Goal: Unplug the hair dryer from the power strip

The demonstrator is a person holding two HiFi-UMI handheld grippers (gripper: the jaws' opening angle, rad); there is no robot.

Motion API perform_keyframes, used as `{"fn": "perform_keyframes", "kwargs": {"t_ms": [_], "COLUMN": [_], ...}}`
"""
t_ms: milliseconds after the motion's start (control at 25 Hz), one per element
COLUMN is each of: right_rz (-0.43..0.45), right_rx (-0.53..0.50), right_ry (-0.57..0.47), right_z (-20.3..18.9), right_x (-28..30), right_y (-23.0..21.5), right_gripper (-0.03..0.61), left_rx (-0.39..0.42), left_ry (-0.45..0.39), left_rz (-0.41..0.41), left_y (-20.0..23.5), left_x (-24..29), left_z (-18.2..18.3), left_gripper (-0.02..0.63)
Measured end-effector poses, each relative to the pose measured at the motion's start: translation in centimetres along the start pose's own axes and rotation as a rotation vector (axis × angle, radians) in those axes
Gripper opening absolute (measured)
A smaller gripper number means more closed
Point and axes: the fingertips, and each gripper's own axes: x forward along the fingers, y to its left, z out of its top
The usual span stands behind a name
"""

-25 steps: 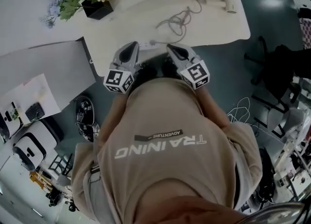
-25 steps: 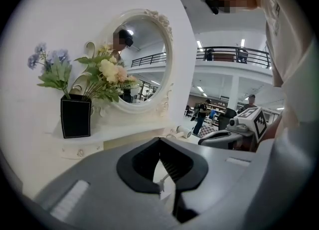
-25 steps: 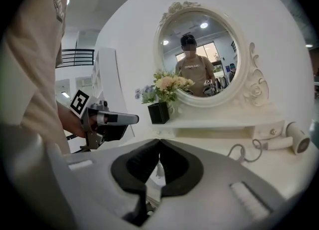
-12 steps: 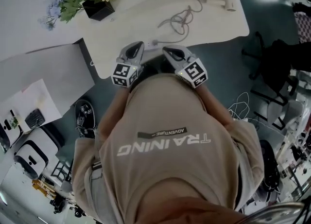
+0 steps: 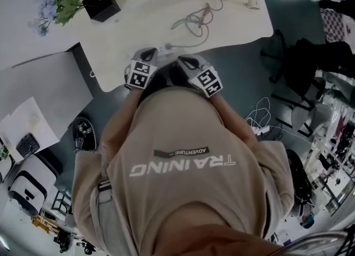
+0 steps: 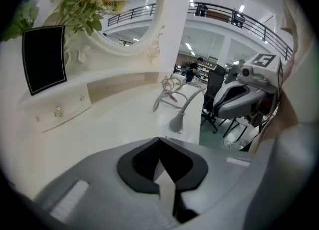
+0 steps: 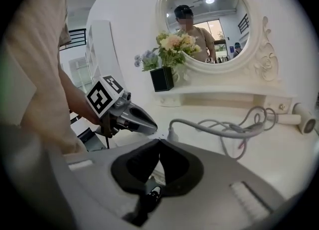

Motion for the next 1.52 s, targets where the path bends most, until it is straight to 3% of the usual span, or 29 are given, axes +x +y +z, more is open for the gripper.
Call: {"fn": "perform_keyframes", "kwargs": {"t_ms": [200, 480, 520, 720, 880, 1160, 1520], "right_rz": [-0.026, -0.069, -0.075, -0.083, -0.067, -0.124, -0.114], "right_rx": [0.007, 0.015, 0.016, 0.020, 0.005, 0.031, -0.101], "right_ry": [0.015, -0.016, -0.020, -0.023, -0.001, 0.045, 0.054], "right_z": [-0.5, 0.8, 1.1, 1.9, 1.7, 1.3, 2.1], "right_x": [0.9, 3.2, 3.5, 4.7, 5.6, 7.4, 7.4], "right_y": [-0.5, -1.7, -1.8, -2.0, -1.7, -2.9, -1.9], "right_gripper": [0.005, 0.011, 0.055, 0.103, 0.103, 0.101, 0.066], "left_rx": [0.066, 0.021, 0.018, 0.002, 0.000, -0.014, -0.034], "left_ry": [0.052, 0.050, 0.042, 0.041, 0.044, 0.054, 0.042], "left_rz": [0.009, 0.007, 0.008, 0.004, 0.005, -0.016, -0.008], "left_y": [-0.3, -0.1, 0.0, 0.2, 0.1, 0.1, 0.2], "left_x": [0.1, 0.3, 0.3, 0.0, -0.2, -0.2, -0.3], "left_z": [-0.4, -0.8, -0.7, -0.5, -0.6, -0.5, -0.7], "left_gripper": [0.006, 0.006, 0.006, 0.006, 0.006, 0.006, 0.006]}}
